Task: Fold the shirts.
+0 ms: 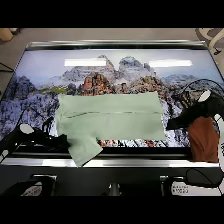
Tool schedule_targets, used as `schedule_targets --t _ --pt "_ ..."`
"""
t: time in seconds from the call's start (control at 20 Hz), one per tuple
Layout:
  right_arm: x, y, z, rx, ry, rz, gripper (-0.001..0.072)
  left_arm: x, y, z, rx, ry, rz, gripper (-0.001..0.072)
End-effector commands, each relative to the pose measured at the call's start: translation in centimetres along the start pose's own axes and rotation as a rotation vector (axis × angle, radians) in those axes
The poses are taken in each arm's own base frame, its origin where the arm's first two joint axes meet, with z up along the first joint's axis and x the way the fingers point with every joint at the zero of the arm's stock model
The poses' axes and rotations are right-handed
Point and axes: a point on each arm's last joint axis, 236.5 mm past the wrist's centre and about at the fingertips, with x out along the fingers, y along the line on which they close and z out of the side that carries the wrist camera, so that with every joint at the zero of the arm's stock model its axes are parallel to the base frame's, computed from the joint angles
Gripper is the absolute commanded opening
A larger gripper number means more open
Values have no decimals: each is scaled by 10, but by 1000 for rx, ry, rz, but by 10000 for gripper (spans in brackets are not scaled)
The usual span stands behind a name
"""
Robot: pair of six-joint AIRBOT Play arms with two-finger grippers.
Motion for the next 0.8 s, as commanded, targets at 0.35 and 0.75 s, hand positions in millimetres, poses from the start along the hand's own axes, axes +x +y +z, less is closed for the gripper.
schedule_targets --t 0.35,0.75 --pt "45 24 -18 64 3 118 547 -8 -8 5 4 -55 -5 27" --pt "51 32 -5 90 -67 155 94 -20 -15 13 44 -110 -13 27"
